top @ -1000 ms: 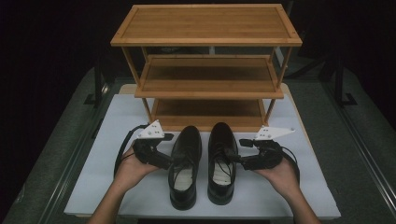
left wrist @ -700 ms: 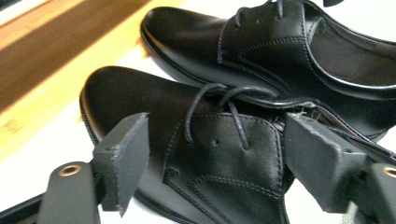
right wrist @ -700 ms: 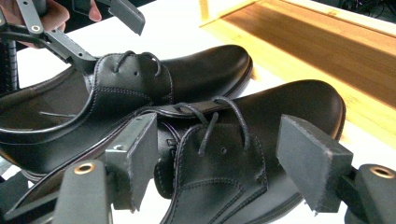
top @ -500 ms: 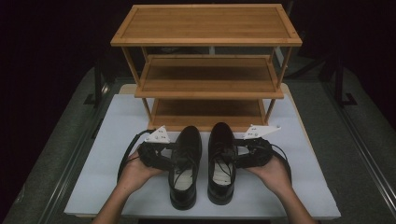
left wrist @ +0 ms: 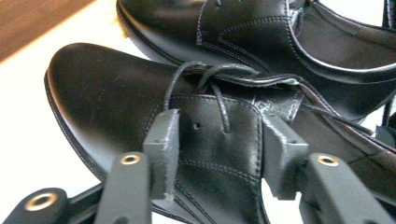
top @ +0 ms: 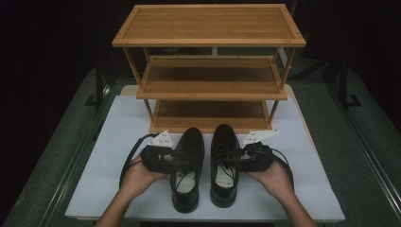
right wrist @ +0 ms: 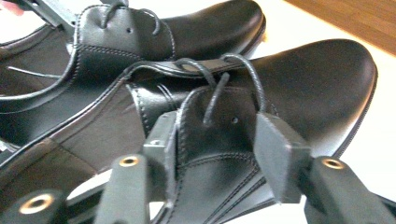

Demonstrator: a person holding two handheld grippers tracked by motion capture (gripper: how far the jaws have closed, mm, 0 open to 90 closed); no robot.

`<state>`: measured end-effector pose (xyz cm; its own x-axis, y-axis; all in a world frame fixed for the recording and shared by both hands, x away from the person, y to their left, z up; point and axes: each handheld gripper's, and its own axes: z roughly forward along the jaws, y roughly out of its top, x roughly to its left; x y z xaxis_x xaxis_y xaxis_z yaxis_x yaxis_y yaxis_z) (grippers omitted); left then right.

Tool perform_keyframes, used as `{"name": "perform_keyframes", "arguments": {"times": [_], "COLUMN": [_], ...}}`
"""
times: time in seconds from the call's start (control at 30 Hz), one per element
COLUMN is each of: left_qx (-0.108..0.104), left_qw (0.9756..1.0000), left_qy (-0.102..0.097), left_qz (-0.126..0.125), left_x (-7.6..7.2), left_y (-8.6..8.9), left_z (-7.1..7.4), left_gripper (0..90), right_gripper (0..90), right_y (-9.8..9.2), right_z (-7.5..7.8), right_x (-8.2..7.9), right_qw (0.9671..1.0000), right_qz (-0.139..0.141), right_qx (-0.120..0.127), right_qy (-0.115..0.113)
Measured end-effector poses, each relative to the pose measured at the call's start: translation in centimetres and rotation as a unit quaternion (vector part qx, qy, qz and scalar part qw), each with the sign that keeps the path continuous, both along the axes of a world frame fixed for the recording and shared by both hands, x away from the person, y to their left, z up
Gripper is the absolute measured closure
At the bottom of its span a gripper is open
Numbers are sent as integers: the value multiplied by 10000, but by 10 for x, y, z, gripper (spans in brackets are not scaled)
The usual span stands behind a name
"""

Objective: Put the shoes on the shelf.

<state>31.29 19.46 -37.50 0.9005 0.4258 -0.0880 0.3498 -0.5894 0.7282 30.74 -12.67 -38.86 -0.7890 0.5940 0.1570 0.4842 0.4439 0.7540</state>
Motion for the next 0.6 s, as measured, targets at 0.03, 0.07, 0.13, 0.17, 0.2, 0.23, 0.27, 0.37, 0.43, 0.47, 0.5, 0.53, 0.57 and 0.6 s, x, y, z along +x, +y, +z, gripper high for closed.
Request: {"name": "perform_keyframes", "arguments": {"times": [0.03, 0.07, 0.13, 0.17, 0.2, 0.23, 0.27, 0.37, 0.43, 0.47, 0.5, 0.53, 0.57, 0.6], "left_qx": [-5, -11, -30, -22, -23, -39, -33, -59, -109, -124, -129, -119, -127, -119], "left_qw": [10000, 10000, 10000, 10000, 9999, 9999, 9999, 9999, 9999, 9999, 9999, 9999, 9999, 9998], "left_qy": [8, -8, -22, -38, -45, -50, -59, -97, -95, -104, -102, -106, -108, -124], "left_qz": [-11, -34, -66, -85, -92, -86, -95, -77, -44, -31, -22, -10, 15, 49], "left_x": [-1, -1, -2, -3, -3, -4, -4, -5, -5, -5, -5, -4, -5, -4], "left_y": [0, 0, 1, 1, 2, 2, 3, 5, 6, 7, 8, 10, 11, 13], "left_z": [1, 1, 3, 4, 5, 5, 5, 6, 6, 6, 7, 8, 8, 9], "left_gripper": [557, 592, 652, 690, 715, 747, 767, 829, 842, 848, 852, 856, 860, 863], "right_gripper": [574, 604, 645, 667, 688, 712, 727, 803, 840, 850, 855, 857, 859, 860], "right_y": [0, 0, -1, -1, 0, -1, -1, -3, -6, -9, -12, -15, -17, -19], "right_z": [0, 1, 1, 1, 2, 2, 2, 3, 3, 3, 3, 2, 2, 2], "right_x": [-1, -1, -2, -3, -4, -4, -4, -6, -6, -6, -5, -4, -3, -3], "right_qw": [10000, 10000, 10000, 10000, 9999, 9999, 9999, 9997, 9992, 9990, 9988, 9988, 9988, 9987], "right_qz": [13, 30, 56, 58, 73, 72, 70, -13, -124, -205, -260, -293, -310, -326], "right_qx": [10, 20, 36, 33, 23, 17, 15, -43, -72, -46, -5, 81, 146, 175], "right_qy": [-2, -4, -42, -58, -82, -108, -120, -255, -373, -404, -412, -376, -360, -361]}}
